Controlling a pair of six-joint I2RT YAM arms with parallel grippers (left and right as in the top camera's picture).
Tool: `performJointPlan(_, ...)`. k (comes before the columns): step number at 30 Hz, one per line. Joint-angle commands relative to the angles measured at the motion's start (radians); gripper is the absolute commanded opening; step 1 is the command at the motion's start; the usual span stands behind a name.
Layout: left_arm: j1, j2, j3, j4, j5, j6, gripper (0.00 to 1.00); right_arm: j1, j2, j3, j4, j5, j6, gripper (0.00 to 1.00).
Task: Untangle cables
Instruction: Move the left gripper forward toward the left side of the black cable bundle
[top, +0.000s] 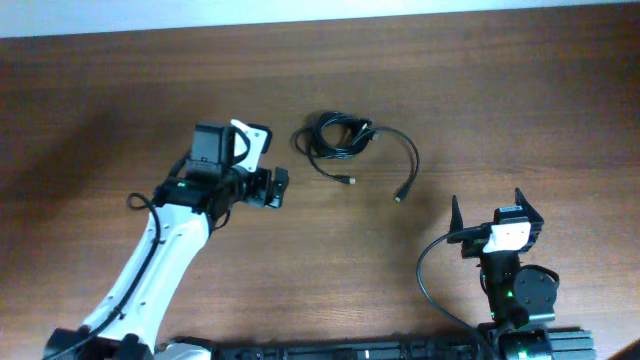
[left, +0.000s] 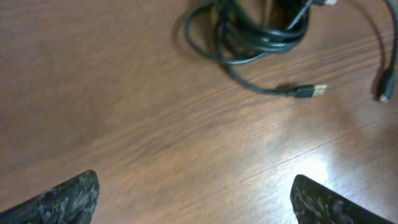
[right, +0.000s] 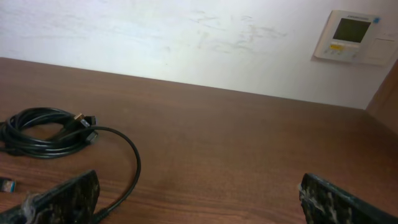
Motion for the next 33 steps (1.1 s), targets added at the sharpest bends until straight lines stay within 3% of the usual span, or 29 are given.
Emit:
performJointPlan(1,-0.041,0.017,0.015,0.042,-0.013,0.016,0.99,-0.006,-0.006,-0.005,-0.007,-0.005,0.001,0.98)
performJointPlan(33,-0.043,0.017,0.015,0.088,-0.016,0.016,0.99,-0.006,-0.006,-0.005,-0.007,-0.005,0.001,0.99)
